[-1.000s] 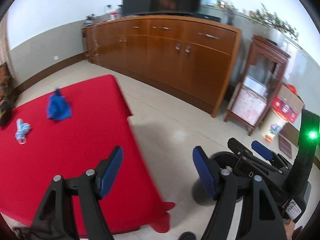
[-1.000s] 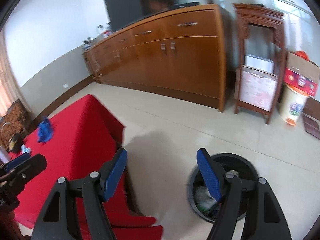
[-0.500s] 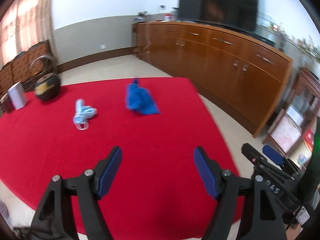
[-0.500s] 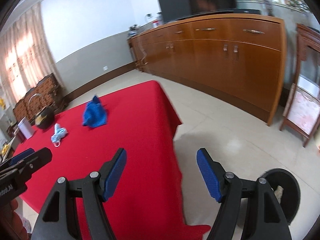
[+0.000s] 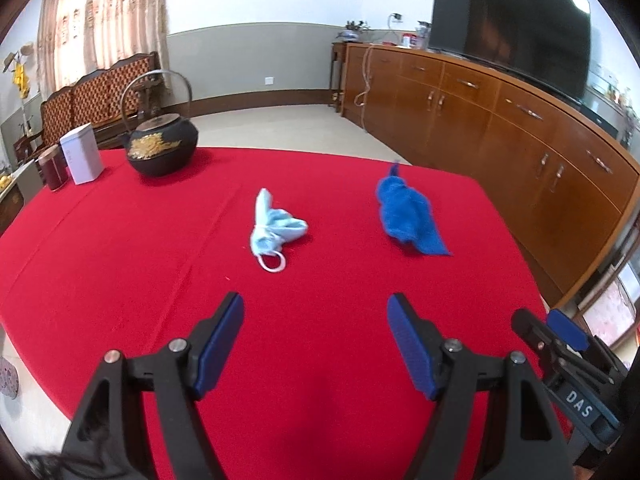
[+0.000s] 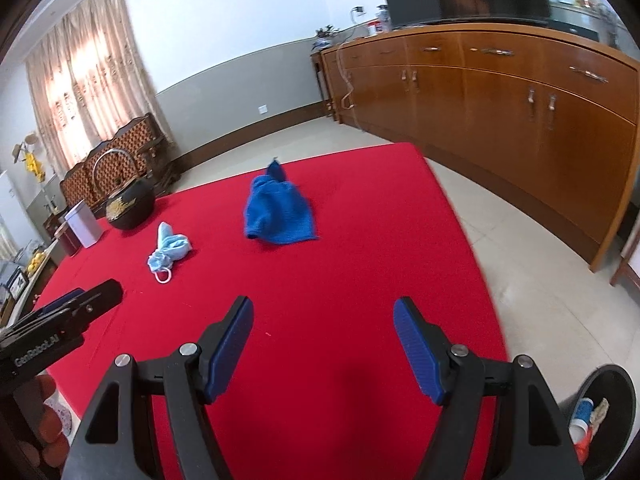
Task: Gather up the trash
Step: 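Move both tools back over the table, then grasp the light-blue face mask with the left tool while the right tool grasps the blue towel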
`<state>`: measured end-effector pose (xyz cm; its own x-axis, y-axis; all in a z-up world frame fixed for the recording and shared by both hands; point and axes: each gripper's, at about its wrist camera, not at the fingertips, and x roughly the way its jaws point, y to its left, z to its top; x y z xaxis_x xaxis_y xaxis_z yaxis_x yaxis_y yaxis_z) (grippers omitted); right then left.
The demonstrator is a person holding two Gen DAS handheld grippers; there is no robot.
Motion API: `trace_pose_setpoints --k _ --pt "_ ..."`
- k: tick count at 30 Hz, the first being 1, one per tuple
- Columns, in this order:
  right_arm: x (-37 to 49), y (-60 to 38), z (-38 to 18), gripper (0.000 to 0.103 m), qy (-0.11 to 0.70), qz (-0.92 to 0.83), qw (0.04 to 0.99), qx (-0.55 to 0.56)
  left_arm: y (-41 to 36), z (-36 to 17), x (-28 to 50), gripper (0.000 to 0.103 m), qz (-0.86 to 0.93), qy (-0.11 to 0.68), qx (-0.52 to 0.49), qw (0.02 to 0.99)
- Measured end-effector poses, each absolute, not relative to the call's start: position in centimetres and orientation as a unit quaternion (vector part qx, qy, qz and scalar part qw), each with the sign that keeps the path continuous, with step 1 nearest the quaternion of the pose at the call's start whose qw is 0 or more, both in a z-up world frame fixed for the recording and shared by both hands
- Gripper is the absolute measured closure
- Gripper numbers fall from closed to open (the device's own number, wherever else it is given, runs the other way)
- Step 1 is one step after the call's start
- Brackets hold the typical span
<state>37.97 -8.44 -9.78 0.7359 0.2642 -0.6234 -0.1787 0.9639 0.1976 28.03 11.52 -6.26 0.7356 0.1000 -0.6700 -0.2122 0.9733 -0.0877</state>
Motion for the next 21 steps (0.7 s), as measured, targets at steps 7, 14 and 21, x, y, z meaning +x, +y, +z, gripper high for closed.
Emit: trace_pose_setpoints --k 7,14,21 --pt "41.8 -5.7 -9.9 0.029 0.346 0.13 0.928 0.051 14.3 -7.3 30.7 0.027 0.104 0.357 -0.098 0.923" --pt "45.9 -3.8 -10.3 0.027 0.356 0.136 0.923 0.052 16.7 -8.1 33.6 0.027 0.11 0.361 -0.128 0.917" --pt "49.7 -1.2 -10.2 0.02 0.364 0.141 0.92 0.03 17.7 -8.7 36.4 0.027 0.106 0.371 -0.141 0.912"
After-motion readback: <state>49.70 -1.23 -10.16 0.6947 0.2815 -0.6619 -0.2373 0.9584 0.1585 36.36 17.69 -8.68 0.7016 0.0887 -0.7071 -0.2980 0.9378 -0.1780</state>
